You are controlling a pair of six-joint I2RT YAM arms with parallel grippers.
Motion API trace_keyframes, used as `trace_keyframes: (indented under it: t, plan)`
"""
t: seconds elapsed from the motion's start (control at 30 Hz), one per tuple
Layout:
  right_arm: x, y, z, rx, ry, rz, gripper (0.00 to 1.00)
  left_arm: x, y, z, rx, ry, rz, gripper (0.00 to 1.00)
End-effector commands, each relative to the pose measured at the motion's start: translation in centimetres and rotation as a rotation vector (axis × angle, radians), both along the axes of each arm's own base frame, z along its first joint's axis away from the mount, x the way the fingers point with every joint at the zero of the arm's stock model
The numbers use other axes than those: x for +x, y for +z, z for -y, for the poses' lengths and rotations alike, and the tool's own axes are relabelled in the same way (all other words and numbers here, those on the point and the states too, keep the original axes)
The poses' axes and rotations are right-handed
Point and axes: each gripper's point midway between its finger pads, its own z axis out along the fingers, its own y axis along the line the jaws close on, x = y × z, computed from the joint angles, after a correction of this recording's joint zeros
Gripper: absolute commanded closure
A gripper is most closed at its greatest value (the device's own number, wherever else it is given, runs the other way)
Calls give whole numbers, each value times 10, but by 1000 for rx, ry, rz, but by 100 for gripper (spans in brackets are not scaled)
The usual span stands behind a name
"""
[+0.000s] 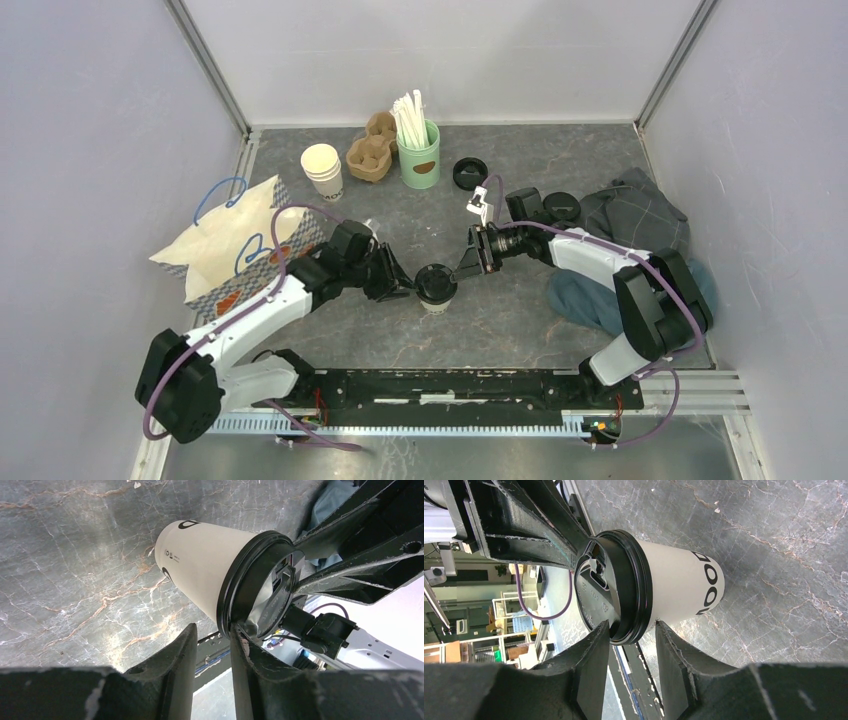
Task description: Pack the takeout coffee
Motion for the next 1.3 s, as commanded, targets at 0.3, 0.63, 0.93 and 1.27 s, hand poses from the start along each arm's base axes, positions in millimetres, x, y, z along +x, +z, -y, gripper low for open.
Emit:
trace_keyframes:
  t: [0.3,0.63,0.93,1.27]
  plan:
    - [9,-3,0,-27,-22,45,58,1,-16,-3,71,-24,-39,68]
    - [13,-30,18,-93,-98,-6,62,-22,-74,-42,321,-76,-121,74]
    - [18,-33,23,-95,-116,-17,58,-29,-87,-53,407,-108,-131,76]
    - [29,5,18,-57,-63,51,46,0,-24,-4,210,-175,38,60]
